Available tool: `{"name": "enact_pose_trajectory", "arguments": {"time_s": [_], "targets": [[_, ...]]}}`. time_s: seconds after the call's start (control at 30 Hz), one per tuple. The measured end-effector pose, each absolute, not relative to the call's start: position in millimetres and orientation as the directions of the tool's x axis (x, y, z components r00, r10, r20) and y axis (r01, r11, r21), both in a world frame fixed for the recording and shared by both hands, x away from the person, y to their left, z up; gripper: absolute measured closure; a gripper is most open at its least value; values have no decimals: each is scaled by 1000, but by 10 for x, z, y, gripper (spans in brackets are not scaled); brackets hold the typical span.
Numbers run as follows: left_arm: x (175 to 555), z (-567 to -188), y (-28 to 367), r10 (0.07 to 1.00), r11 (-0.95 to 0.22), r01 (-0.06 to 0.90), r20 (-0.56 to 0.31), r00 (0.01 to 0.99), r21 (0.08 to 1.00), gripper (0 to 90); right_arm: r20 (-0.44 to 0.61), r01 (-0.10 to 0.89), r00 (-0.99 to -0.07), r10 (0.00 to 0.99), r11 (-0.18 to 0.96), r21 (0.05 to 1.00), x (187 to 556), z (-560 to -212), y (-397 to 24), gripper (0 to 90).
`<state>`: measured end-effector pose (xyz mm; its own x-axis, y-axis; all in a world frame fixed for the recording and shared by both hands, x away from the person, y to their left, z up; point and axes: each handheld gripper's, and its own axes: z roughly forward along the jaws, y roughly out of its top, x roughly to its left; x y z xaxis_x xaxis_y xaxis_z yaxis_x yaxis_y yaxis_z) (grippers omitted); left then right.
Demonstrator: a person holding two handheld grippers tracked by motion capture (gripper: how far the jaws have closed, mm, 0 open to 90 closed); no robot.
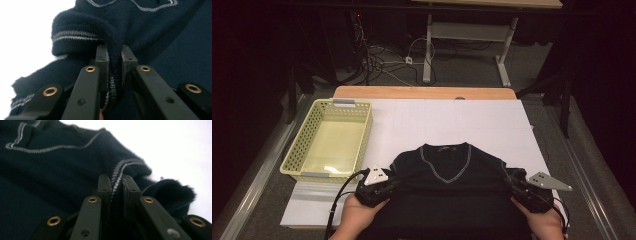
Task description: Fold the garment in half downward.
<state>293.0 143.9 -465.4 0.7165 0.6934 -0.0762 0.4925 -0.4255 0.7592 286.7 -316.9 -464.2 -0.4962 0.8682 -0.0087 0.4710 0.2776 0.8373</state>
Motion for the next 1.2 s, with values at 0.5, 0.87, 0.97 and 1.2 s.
{"name": "enact_pose_trajectory", "arguments": {"time_s": [0.5, 0.87, 0.97, 1.2], "targets": [[2917, -4807, 1505, 665, -387, 507, -147, 732, 770, 634, 8, 503, -508, 861, 289, 814, 2814, -4748, -3183, 690], [2904, -4808, 1530, 686, -357, 520, -161, 710, 776, 379, 69, 507, -491, 869, 220, 834, 2793, -4756, -3264, 545], [2878, -4781, 1549, 690, -333, 513, -166, 704, 791, 318, 65, 488, -499, 864, 218, 845, 2783, -4746, -3272, 503], [2931, -4514, 1533, 705, -299, 497, -163, 690, 815, 291, 41, 435, -499, 866, 209, 876, 2760, -4573, -3262, 479]]}}
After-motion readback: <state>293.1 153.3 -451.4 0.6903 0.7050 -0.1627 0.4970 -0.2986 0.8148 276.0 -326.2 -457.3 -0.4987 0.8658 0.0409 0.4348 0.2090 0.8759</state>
